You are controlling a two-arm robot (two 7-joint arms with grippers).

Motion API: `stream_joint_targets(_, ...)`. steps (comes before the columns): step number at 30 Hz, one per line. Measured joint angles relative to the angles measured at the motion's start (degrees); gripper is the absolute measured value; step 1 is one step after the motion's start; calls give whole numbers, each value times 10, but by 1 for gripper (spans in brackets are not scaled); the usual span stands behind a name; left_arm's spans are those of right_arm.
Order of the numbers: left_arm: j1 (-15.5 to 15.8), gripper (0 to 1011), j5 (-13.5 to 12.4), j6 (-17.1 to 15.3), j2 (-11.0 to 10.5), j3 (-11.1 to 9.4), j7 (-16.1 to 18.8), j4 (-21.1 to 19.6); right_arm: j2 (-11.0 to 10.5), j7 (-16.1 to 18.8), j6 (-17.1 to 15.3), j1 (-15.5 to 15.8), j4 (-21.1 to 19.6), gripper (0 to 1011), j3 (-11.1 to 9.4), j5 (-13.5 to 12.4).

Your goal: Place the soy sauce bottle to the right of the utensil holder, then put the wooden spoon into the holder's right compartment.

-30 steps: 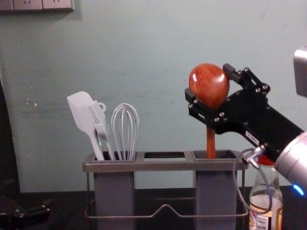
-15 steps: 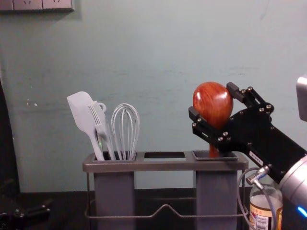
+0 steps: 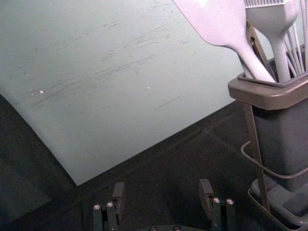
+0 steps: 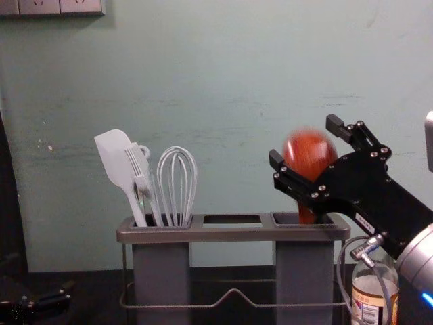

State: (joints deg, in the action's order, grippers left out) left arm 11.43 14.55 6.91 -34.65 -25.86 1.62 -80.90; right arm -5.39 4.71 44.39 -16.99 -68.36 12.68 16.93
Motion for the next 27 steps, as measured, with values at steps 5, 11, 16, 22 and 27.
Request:
stream_joint_targets(5,0,1000,0,0,0,0,0,0,3,-1,4,1,3,1002,-5,1)
stream_joint_targets(11,0,1000,0,0,0,0,0,0,4,-1,5,1,3,1002,-8,2)
stream_joint_targets(16,0,1000,0,0,0,0,0,0,5,-1,6,2,0,1003,-10,4)
stream_joint_targets(22,0,1000,0,0,0,0,0,0,1,-15,-1,7,-50,1002,-11,36)
stream_joint_targets(27,0,1000,0,0,0,0,0,0,-6,-18,-11,10,-93,1003,-9,46)
